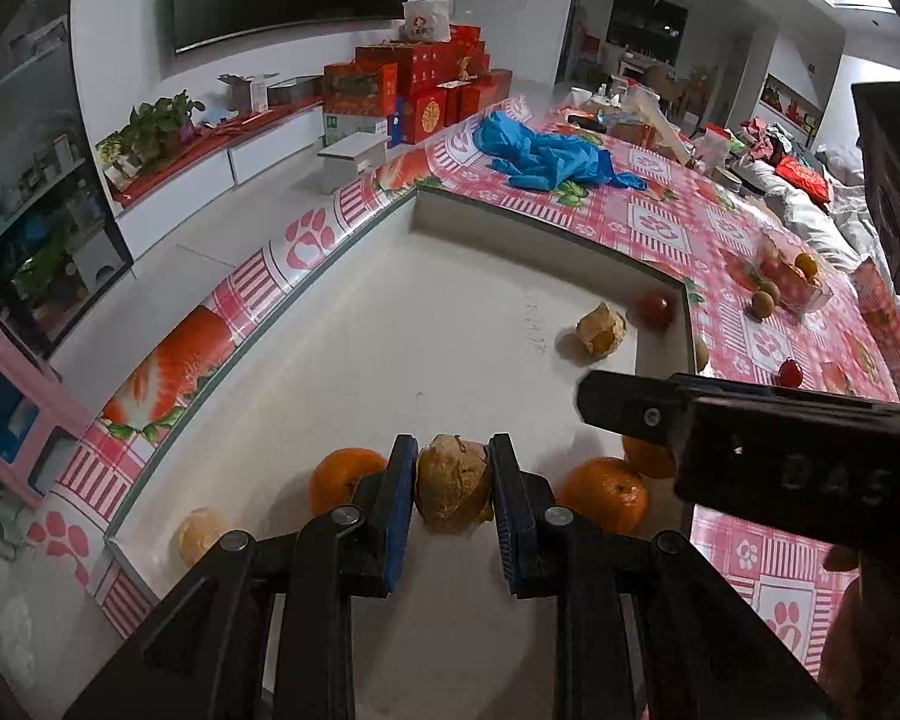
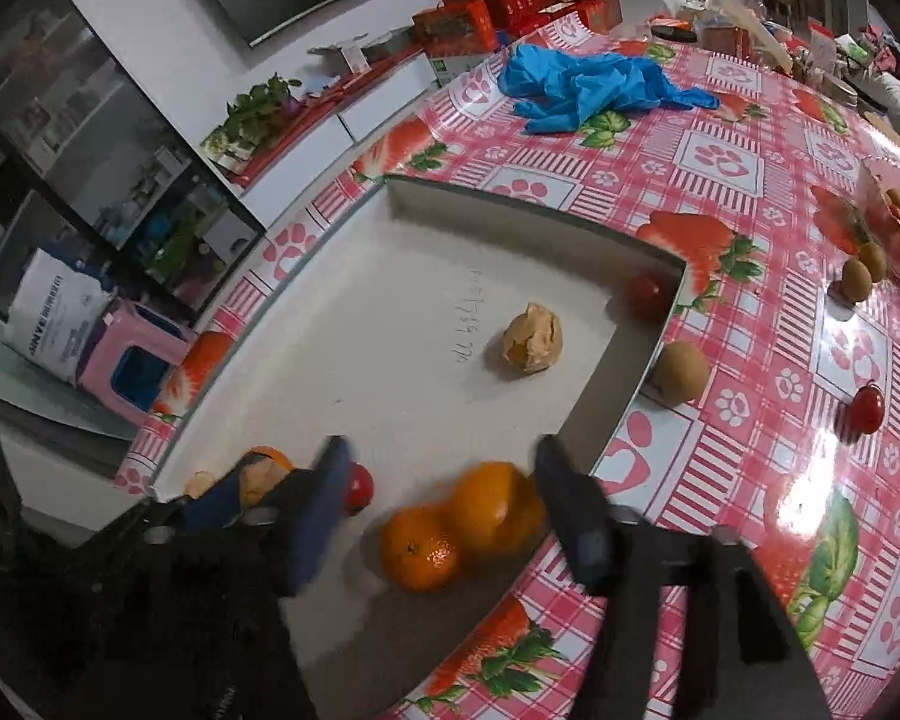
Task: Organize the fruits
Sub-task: 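Open both tools to drop the walnut and orange into the tray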
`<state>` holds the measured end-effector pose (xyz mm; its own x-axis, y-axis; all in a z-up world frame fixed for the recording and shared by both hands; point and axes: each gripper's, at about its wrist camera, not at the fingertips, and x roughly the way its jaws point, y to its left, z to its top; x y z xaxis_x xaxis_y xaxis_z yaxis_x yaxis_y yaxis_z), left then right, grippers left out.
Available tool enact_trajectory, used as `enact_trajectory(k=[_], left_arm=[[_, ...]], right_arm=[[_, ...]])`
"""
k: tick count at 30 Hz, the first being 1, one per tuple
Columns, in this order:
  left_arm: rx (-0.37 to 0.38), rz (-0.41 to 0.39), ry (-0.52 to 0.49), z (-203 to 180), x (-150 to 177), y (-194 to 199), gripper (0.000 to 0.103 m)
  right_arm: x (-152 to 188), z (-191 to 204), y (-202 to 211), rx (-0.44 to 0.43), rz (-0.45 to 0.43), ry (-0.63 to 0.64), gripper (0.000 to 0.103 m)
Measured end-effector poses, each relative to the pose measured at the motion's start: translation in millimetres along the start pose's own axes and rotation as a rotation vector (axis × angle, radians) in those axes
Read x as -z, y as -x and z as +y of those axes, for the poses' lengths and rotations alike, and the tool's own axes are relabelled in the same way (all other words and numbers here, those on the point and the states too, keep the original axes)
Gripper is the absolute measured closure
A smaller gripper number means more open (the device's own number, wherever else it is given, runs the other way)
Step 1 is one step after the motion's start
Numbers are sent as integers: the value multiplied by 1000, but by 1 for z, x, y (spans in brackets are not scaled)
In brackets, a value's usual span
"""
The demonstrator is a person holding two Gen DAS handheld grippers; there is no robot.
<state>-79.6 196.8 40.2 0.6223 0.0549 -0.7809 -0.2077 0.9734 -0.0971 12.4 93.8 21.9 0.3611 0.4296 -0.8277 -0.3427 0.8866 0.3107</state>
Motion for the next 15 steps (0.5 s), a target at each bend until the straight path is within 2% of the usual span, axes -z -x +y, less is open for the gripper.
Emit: enact_trajectory(k=[2, 3, 4, 5, 6, 8, 12, 15], left_arm=[[-12, 4, -6, -2, 0, 1, 77], [-17, 7, -9, -3, 0, 2, 67], [-22, 8, -10, -4, 1, 3, 53], [-23, -3, -3, -5, -1, 7, 24], [-29, -21, 7, -5, -1, 11, 15], [-28, -63, 12, -8, -6, 24, 15], [-11, -37, -22, -19, -19, 36, 15], [43, -10, -49, -28, -23, 51, 15]], right_arm=[[-1, 1, 5, -5, -6, 4, 29], [-1, 0, 7, -13, -6, 4, 26], [-2, -1, 10, -17, -4, 1, 24], [-3, -2, 13, -20, -3, -4, 24], [-3, -5, 19, -26, -9, -13, 24], [-5, -10, 27, -37, -18, -29, 23], [-6, -25, 51, -82, -24, -80, 20], [-2, -38, 73, -117, -38, -108, 14]])
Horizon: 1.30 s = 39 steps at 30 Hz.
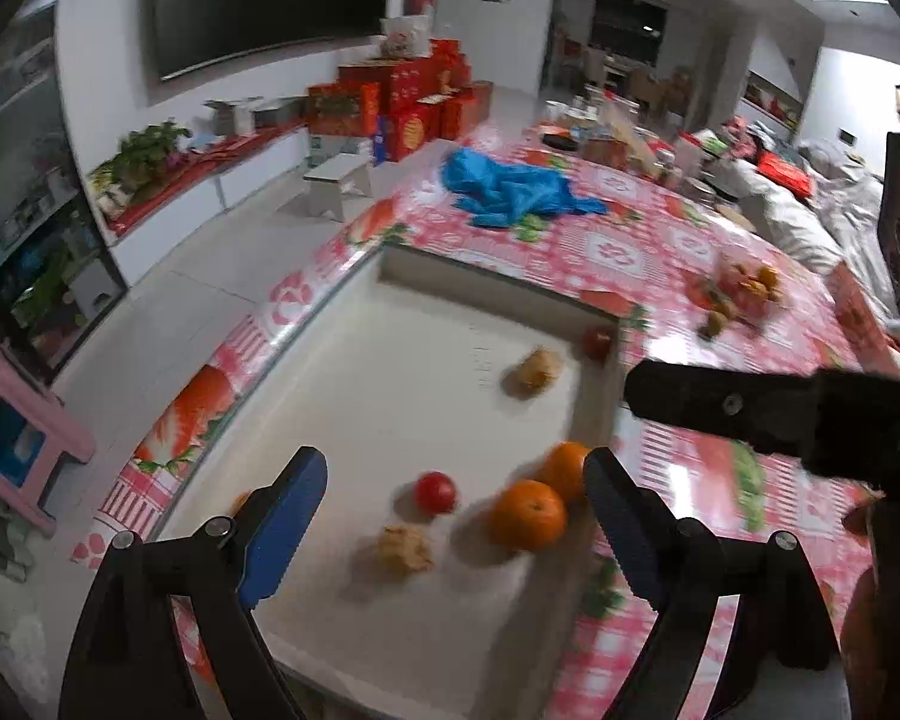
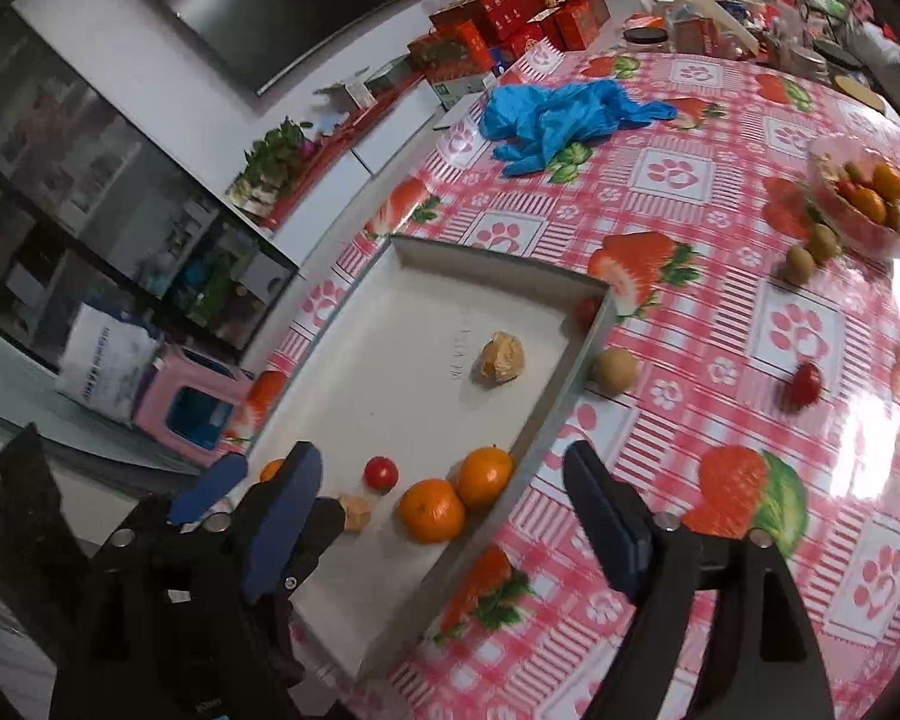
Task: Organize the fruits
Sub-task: 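Open both tools to drop the walnut and orange into the tray, then move both tools back toward the fruits on the tablecloth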
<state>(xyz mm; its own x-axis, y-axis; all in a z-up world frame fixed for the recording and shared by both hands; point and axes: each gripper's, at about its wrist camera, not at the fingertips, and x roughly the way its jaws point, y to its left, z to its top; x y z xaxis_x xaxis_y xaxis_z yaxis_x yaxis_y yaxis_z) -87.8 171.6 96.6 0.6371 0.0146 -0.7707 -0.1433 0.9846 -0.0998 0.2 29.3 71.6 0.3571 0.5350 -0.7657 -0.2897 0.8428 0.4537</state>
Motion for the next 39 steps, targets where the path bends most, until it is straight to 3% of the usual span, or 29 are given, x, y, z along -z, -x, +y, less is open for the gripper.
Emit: enact_trajectory(k=[3, 10, 16, 19, 20, 24, 27, 30, 33, 39], left_arm=[[50, 29, -19, -11, -3, 14, 15], [205, 49, -16, -41, -30, 53, 15], [305, -3, 11, -57, -68, 85, 15], [275, -53, -3, -68, -83, 90, 12], [248, -65, -9, -72, -85, 88, 0], [149, -94, -59, -87, -72, 65, 0], [138, -34, -92, -98, -47, 32, 0], [161, 41, -133, -112, -21, 1, 0], [162, 105, -166, -126, 2, -31, 0], [123, 180, -159, -139, 27, -76, 0]], right_arm=[[2, -11, 21, -2, 7, -21, 0], [-8, -38, 83, -81, -57, -113, 0], [-35, -50, 164, -87, -225, -129, 0], [-45, -61, 182, 14, -271, -108, 0], [-46, -65, 181, 69, -273, -98, 0], [-37, -102, 141, 311, -195, -92, 0], [-17, -139, 95, 371, -84, -141, 0], [8, -163, 62, 468, -37, -151, 0], [30, -175, 47, 566, -36, -111, 0], [71, -176, 44, 682, -108, -9, 0]])
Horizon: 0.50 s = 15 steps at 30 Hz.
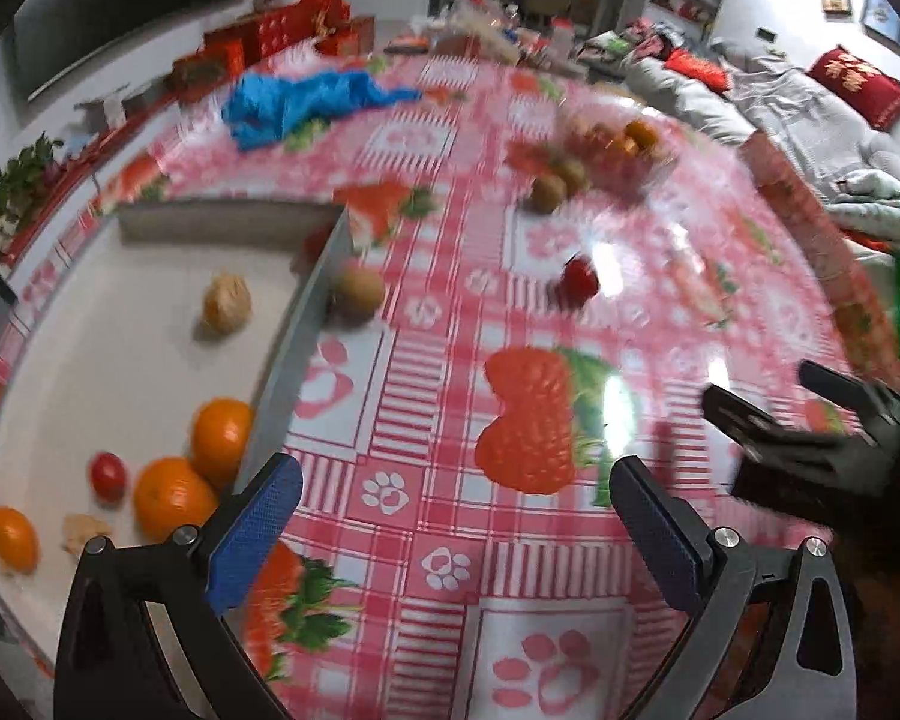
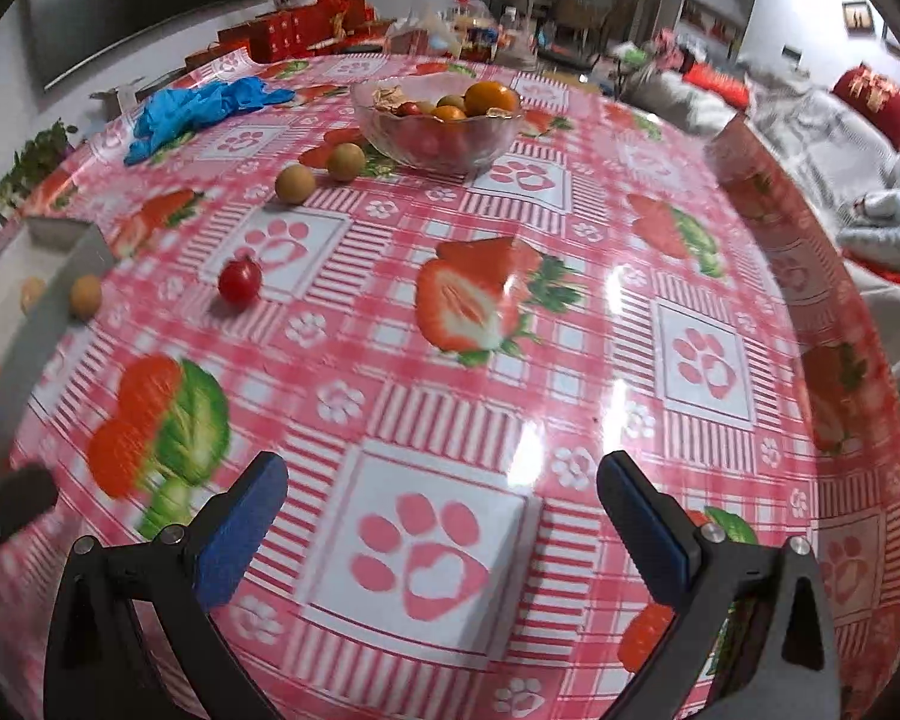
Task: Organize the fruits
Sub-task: 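Move both tools back toward the fruits on the tablecloth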
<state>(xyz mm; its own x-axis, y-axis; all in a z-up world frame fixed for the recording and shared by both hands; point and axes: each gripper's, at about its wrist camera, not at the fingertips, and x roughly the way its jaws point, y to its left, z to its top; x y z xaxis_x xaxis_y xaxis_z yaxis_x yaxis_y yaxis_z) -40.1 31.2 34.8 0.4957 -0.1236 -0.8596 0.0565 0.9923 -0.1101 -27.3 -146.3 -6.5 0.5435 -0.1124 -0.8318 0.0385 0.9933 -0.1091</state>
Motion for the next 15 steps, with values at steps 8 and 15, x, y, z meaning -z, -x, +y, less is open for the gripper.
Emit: enact_trajectory(k=[8, 15], left_arm=[[-54, -22, 21, 2, -10, -33, 0], [-100, -44, 1, -3, -41, -55, 0]], right_arm=[[20, -13, -7, -63, -32, -60, 0], [22, -15, -8, -60, -39, -63, 0]])
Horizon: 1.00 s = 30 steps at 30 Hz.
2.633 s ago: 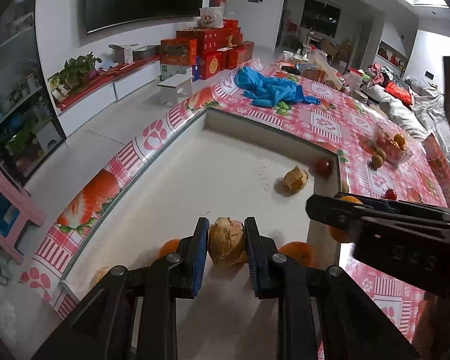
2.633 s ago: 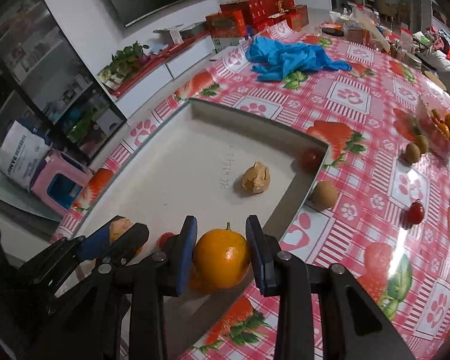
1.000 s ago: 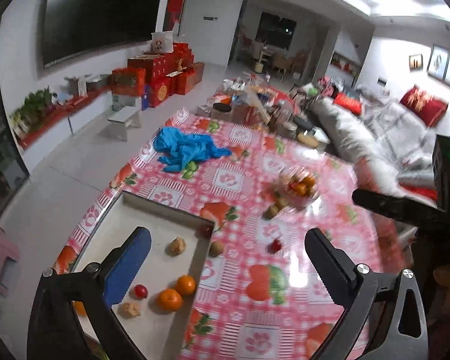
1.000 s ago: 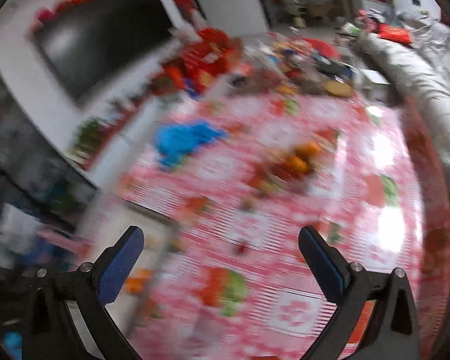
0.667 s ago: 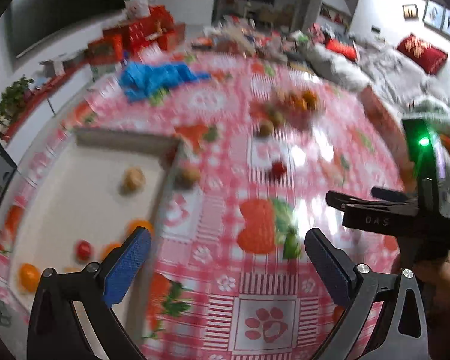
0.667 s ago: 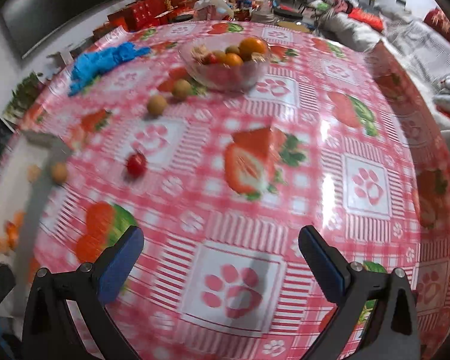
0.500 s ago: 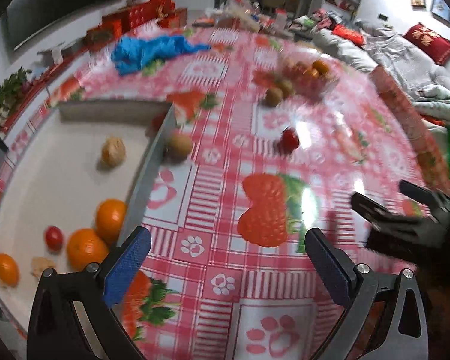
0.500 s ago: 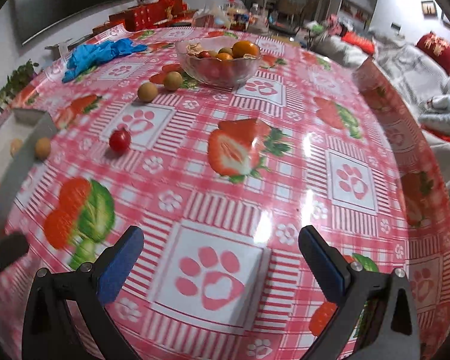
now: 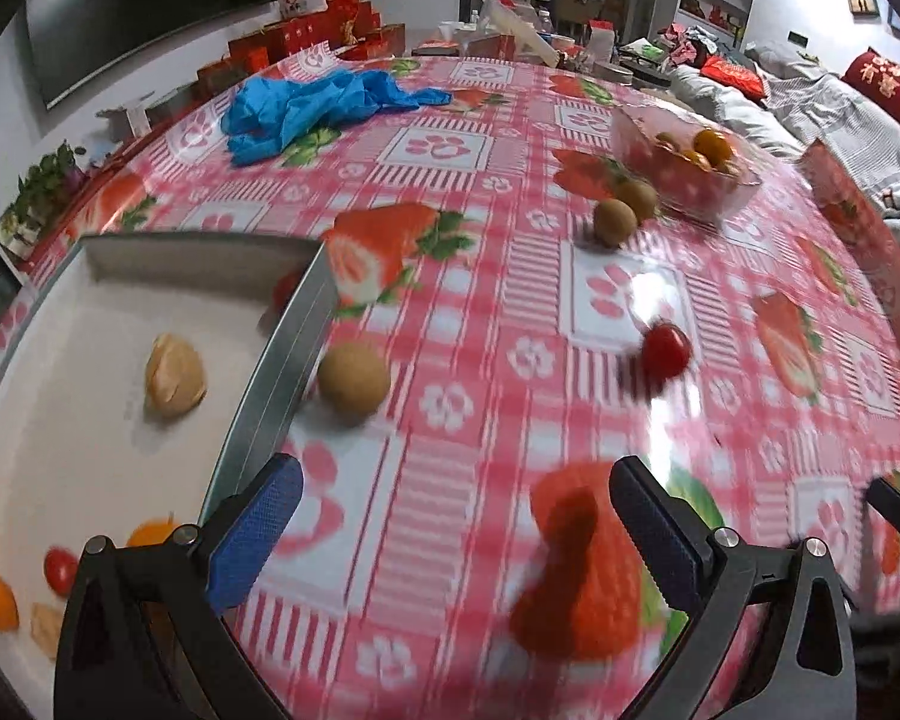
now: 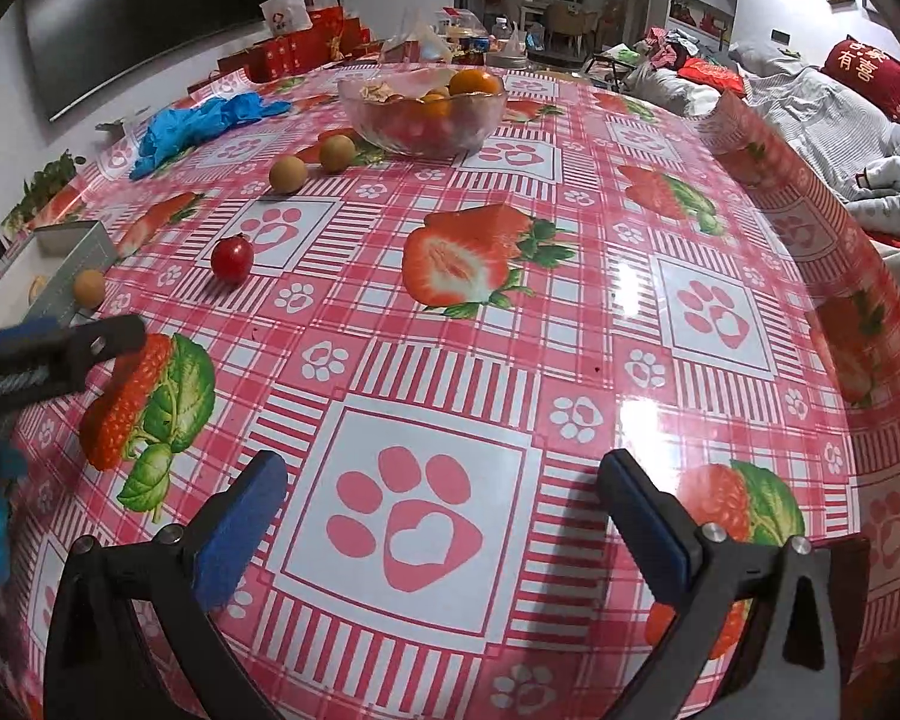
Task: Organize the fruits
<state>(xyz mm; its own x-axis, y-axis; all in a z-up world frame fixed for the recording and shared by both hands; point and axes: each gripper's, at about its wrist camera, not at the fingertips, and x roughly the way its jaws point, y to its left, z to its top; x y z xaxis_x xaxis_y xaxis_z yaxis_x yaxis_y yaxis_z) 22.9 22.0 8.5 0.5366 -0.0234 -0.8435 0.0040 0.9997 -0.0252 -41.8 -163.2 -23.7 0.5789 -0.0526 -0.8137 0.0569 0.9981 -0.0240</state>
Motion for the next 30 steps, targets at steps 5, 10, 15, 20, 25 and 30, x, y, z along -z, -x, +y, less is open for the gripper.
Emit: enact_trajectory(k=[5, 10, 15, 20, 25, 30], left_arm=[[-46, -20, -24, -6, -16, -15, 1], [-42, -47, -2, -3, -25, -15, 34], [-3, -42, -14, -1, -21, -10, 76], [48, -42, -36, -9, 14, 13, 76], [112, -32, -36, -14, 55, 41, 76], [82, -57, -70, -17, 64, 45, 76]], right_arm=[[0, 0, 0, 0, 0, 0, 0], [0, 0, 0, 0, 0, 0, 0], [0, -1, 0, 0, 0, 0, 0], [0, -1, 0, -1, 0, 0, 0], [0, 0, 0, -1, 0, 0, 0], [0, -1, 0, -1, 0, 0, 0]])
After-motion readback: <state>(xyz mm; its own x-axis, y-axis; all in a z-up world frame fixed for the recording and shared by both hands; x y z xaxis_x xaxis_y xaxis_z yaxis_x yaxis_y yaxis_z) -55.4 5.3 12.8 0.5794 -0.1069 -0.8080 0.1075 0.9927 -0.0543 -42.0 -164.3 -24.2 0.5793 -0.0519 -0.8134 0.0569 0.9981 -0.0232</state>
